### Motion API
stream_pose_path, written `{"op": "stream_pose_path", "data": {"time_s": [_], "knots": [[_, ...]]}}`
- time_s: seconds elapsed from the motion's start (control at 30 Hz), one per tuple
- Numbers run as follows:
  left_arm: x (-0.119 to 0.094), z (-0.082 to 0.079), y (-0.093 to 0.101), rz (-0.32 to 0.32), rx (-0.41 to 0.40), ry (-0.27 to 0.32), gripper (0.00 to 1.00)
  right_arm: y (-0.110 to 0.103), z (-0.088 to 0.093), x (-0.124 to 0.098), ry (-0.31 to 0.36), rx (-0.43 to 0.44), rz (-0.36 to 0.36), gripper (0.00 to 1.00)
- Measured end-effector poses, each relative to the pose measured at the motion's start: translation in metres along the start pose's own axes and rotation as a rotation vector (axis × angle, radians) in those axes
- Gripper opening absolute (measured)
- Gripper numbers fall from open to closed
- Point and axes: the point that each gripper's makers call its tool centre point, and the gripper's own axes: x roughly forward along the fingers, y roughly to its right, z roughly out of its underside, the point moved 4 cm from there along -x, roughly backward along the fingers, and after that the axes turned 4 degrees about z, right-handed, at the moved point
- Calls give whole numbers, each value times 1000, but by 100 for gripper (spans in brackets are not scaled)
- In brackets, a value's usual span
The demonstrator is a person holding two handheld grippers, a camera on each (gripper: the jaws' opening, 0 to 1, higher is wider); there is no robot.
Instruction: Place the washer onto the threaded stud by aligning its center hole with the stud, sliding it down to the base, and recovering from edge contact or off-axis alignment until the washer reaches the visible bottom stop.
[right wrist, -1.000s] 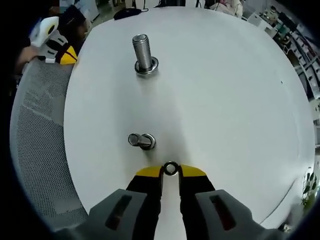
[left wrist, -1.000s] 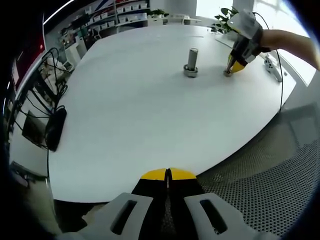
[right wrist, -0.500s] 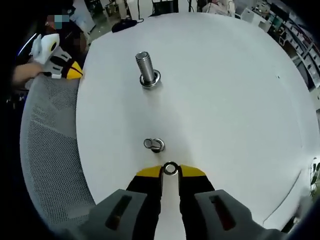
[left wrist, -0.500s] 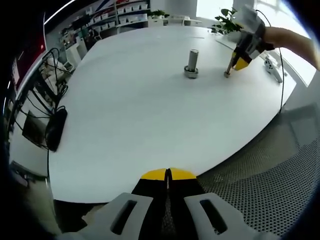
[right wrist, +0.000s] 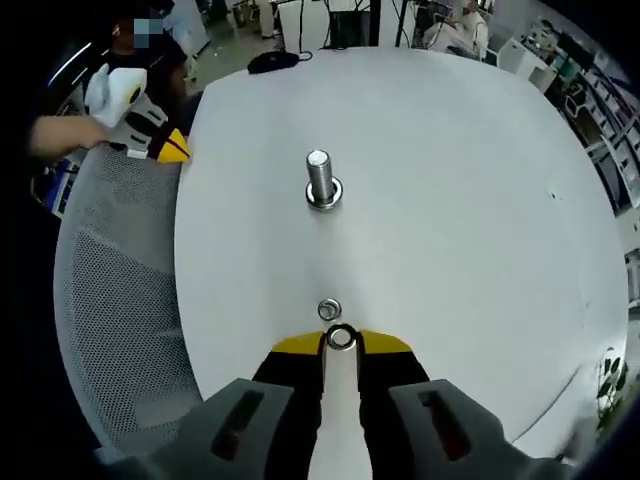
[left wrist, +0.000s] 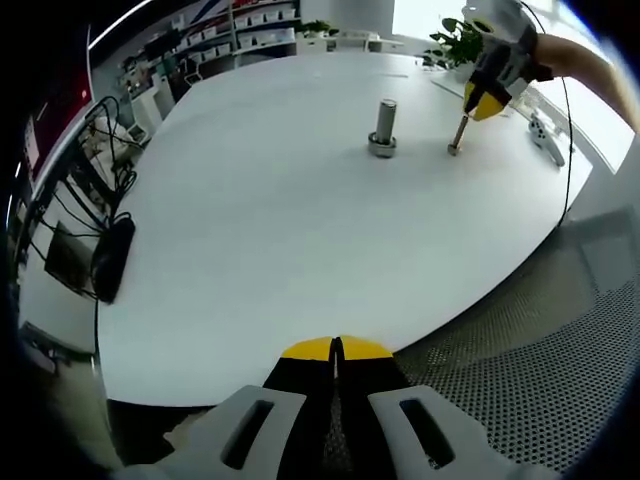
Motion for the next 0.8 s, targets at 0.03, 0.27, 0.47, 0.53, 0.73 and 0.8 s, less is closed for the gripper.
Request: {"op": "stream_pose_path", "data": {"time_s": [0.03, 0.27, 0.47, 0.53, 0.73, 0.8], "knots": [[0, 0, 0, 0, 0, 0, 0, -1, -1, -1, 0, -9, -2, 14], [0, 0, 0, 0, 1, 1, 0, -8, -13, 2, -6, -43, -15, 14], [0, -1, 0, -1, -1, 9, 0, -9, -13, 7, -47, -78, -3, 14], [0, -1, -1, -2, -1, 6, 0, -8, -12, 10, -55, -82, -1, 14], [0, 0, -1, -6, -3, 2, 0, -8, -12, 15, -72, -91, -9, 14], [0, 0, -1, -6, -4, 1, 0, -7, -11, 19, -81, -88, -11, 14]]}}
